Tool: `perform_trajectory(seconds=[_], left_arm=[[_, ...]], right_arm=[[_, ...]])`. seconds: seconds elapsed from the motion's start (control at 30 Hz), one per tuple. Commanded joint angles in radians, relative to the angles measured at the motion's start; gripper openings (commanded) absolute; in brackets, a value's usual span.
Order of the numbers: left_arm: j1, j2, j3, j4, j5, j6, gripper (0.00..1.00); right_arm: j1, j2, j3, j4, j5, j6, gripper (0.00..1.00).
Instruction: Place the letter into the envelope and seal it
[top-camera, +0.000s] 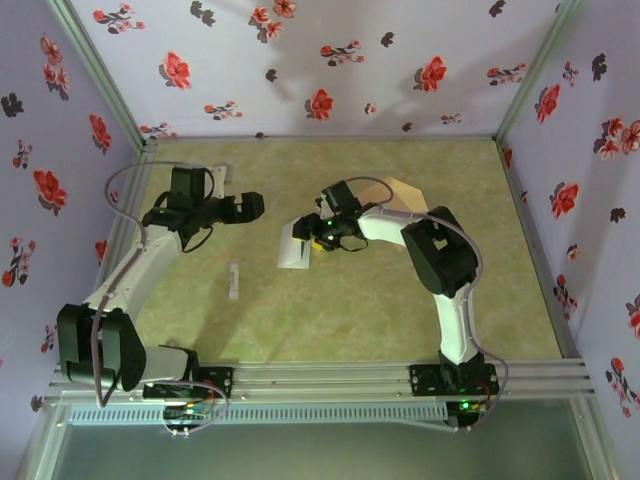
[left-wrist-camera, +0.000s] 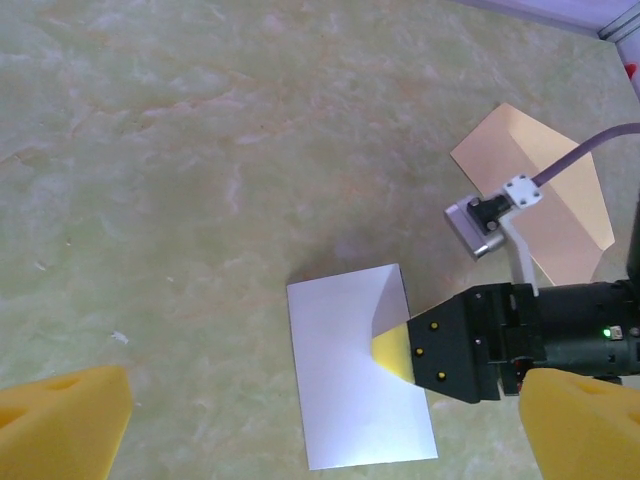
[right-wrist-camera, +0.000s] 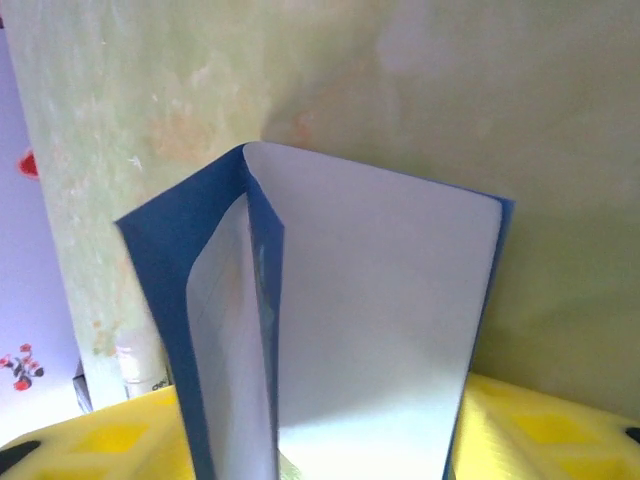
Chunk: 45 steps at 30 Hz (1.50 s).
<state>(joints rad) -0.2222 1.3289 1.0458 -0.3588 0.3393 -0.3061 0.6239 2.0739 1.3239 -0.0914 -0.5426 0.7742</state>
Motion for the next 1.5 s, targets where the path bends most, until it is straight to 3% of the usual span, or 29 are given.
perform_trajectory(seconds=[0.0, 0.1, 0.17, 0.2, 0.6, 0.67, 0.77, 0.87, 1.03, 1.17, 1.27, 1.47], left_arm=[[0.004, 0.013, -0.01, 0.018, -0.005, 0.012, 1.0], [0.003, 0.018, -0.009, 0.018, -0.005, 0.009, 1.0], [0.004, 0.02, -0.008, 0.018, -0.005, 0.007, 1.0], [0.004, 0.022, -0.009, 0.021, -0.005, 0.006, 1.0], [0.004, 0.043, -0.009, 0.031, -0.006, -0.001, 1.0], [0.005, 0.046, -0.01, 0.036, -0.004, 0.001, 1.0], [0.005, 0.052, -0.004, 0.036, 0.0, 0.008, 1.0], [0.007, 0.059, -0.004, 0.052, 0.006, 0.019, 1.0], [0.008, 0.067, -0.008, 0.103, 0.043, 0.011, 1.0], [0.006, 0.101, 0.03, 0.095, 0.058, -0.014, 1.0], [0.005, 0.129, 0.073, 0.086, 0.069, -0.038, 1.0], [-0.01, 0.162, 0.115, 0.126, 0.071, -0.068, 1.0]], right_arm=[[-0.001, -0.068, 0.014, -0.076, 0.077, -0.038, 0.68], [-0.001, -0.096, 0.01, -0.081, 0.09, -0.043, 0.8], [-0.003, -0.119, 0.007, -0.091, 0.112, -0.05, 0.97], [-0.004, -0.132, 0.008, -0.098, 0.124, -0.056, 0.99], [-0.044, -0.445, -0.057, -0.168, 0.392, -0.151, 0.99], [-0.092, -0.498, -0.099, -0.13, 0.374, -0.129, 0.99], [-0.197, -0.529, -0.15, -0.066, 0.252, -0.092, 0.99], [-0.28, -0.558, -0.168, -0.114, 0.253, -0.131, 0.99], [-0.401, -0.557, -0.103, -0.352, 0.327, -0.322, 0.99], [-0.486, -0.533, -0.097, -0.418, 0.34, -0.418, 0.98], [-0.548, -0.491, -0.084, -0.47, 0.325, -0.469, 0.92], [-0.645, -0.39, -0.085, -0.414, 0.267, -0.511, 0.78]])
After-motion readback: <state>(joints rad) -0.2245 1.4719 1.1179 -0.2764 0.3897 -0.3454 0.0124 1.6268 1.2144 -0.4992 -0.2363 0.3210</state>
